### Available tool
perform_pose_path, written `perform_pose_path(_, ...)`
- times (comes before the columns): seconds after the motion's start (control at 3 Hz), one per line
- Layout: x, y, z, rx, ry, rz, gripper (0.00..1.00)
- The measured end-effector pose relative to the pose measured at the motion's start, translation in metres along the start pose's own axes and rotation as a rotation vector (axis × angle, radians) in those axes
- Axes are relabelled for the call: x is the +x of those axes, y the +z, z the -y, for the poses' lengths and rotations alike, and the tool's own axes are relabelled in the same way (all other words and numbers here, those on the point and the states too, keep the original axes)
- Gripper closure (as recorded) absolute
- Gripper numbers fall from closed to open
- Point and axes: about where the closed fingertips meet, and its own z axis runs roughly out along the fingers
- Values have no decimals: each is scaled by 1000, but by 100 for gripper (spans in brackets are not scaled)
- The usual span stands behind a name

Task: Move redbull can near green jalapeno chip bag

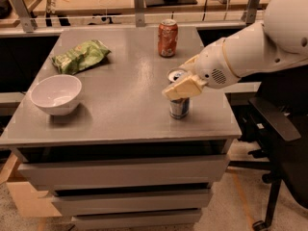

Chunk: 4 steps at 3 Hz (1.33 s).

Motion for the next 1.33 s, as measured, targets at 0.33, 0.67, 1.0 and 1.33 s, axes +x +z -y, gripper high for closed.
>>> perform_pose_path(0.33,-4,-11,9,14,-24,16,85)
perform_pose_path(0.67,-15,-37,27,45,-58,48,100)
perform_pose_path(1.0,-15,-37,27,45,-58,48,100)
perform_pose_path(1.33,-33,-25,31,33,-62,113,100)
